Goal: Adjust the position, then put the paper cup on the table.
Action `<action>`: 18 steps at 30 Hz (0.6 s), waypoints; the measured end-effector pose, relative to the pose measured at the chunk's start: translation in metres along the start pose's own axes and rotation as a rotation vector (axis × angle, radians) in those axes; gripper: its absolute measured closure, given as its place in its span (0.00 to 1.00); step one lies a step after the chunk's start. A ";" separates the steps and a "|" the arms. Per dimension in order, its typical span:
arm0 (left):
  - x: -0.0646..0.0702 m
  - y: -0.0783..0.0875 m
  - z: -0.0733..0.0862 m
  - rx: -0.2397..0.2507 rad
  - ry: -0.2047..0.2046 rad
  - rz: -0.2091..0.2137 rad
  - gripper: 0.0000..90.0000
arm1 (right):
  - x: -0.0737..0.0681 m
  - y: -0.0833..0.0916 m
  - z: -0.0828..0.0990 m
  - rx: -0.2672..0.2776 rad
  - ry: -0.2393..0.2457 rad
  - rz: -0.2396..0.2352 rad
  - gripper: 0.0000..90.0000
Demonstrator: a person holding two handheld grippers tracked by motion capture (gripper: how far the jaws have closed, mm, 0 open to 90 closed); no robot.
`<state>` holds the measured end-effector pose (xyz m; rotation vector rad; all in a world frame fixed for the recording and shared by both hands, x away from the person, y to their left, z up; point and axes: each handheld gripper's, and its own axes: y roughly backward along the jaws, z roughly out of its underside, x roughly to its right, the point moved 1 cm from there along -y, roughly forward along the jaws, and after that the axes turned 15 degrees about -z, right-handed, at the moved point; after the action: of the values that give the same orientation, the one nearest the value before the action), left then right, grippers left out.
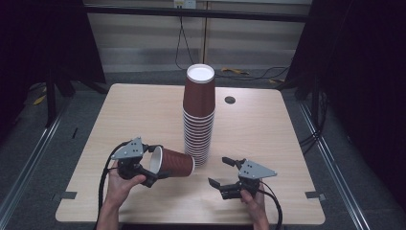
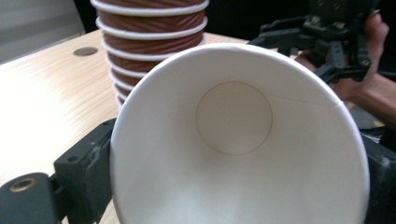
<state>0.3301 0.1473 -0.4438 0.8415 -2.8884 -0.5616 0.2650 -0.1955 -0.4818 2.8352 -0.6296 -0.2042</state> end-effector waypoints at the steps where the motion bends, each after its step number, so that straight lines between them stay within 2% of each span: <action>1: -0.001 0.000 0.000 -0.013 -0.005 -0.006 0.09 | 0.000 0.001 0.001 0.014 -0.004 0.012 0.14; 3: -0.004 0.000 -0.001 -0.040 -0.017 -0.023 0.09 | 0.001 0.004 0.002 0.047 -0.002 0.041 0.14; 6: -0.007 0.000 -0.004 -0.048 -0.013 -0.032 0.09 | 0.004 0.007 0.005 0.090 0.004 0.113 0.14; 7: -0.009 0.001 -0.005 -0.055 -0.026 -0.041 0.09 | 0.005 0.008 0.006 0.101 0.006 0.131 0.14; 9: -0.012 0.002 -0.006 -0.066 -0.027 -0.060 0.09 | 0.007 0.008 0.009 0.107 0.032 0.175 0.14; 10: -0.013 0.003 -0.006 -0.073 -0.033 -0.062 0.09 | 0.007 0.008 0.010 0.103 0.026 0.197 0.14; 11: -0.015 0.004 -0.006 -0.076 -0.031 -0.068 0.09 | 0.007 0.009 0.011 0.113 0.014 0.202 0.14; 13: -0.017 0.005 -0.007 -0.100 -0.032 -0.092 0.09 | 0.007 0.009 0.014 0.135 0.021 0.239 0.14; 18: -0.027 0.003 -0.009 -0.145 -0.022 -0.110 0.09 | 0.009 0.009 0.019 0.142 0.024 0.273 0.14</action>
<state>0.3526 0.1611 -0.4339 0.9821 -2.7923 -0.7849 0.2658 -0.2105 -0.4986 2.8374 -1.0532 -0.0806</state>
